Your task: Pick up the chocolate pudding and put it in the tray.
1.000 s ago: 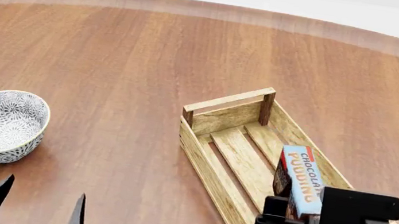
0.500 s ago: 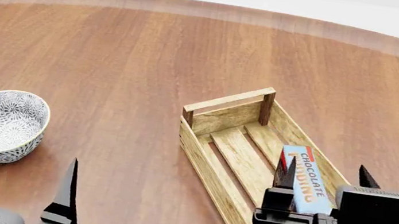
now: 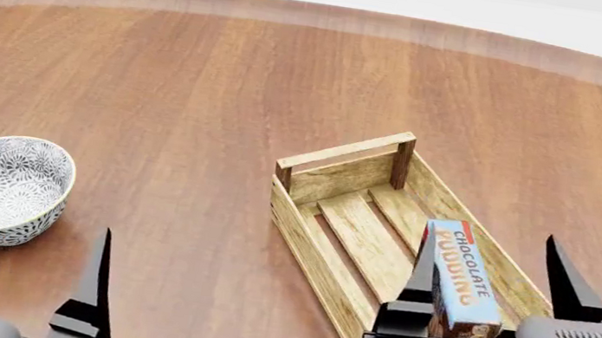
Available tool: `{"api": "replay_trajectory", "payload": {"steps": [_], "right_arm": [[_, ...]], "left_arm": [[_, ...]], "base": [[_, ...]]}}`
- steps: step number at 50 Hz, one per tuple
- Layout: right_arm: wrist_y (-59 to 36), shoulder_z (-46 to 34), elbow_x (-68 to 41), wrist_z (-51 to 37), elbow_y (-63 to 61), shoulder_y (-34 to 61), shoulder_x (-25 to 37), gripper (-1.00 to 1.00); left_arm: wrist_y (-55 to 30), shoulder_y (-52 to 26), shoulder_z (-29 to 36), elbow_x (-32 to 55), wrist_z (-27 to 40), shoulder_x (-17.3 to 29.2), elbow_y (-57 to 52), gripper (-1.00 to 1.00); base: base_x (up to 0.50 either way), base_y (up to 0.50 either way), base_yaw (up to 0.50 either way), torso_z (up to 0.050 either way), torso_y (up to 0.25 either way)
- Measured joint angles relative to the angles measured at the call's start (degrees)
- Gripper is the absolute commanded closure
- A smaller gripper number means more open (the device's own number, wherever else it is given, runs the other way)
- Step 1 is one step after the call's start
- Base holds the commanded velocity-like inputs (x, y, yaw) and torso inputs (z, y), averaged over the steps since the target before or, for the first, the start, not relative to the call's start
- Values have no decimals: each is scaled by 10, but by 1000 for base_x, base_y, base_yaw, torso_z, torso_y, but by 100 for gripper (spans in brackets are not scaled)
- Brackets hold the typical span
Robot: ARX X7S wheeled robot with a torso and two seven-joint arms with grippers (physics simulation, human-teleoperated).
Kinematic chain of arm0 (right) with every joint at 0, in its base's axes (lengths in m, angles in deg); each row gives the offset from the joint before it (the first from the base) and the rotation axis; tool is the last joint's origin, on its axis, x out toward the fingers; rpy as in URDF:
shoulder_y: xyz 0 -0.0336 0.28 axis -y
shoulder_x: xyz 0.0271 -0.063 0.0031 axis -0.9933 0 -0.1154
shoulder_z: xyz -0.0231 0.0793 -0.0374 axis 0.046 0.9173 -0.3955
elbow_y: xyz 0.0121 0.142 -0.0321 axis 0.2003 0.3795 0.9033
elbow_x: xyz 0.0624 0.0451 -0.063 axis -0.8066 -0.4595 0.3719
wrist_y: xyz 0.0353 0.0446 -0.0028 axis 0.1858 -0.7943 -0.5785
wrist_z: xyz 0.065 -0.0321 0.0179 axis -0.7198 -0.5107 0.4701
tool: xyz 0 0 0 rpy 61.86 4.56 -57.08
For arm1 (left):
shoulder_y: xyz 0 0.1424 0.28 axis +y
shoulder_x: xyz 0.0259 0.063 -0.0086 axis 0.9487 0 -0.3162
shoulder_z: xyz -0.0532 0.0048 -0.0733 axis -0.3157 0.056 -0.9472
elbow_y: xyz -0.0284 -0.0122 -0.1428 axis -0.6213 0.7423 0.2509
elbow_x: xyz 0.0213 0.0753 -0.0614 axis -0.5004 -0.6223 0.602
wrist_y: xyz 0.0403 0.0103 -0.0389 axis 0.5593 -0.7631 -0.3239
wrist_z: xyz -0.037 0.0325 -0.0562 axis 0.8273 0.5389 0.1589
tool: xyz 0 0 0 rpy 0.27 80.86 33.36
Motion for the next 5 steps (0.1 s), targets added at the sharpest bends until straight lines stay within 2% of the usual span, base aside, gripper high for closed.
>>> {"api": "replay_trajectory", "payload": {"steps": [5], "right_arm": [[4, 5, -1, -4, -23, -12, 5, -100]], "left_arm": [[-3, -1, 1, 0, 2, 1, -7, -100]], "base": [[0, 0, 0, 0, 0]]}}
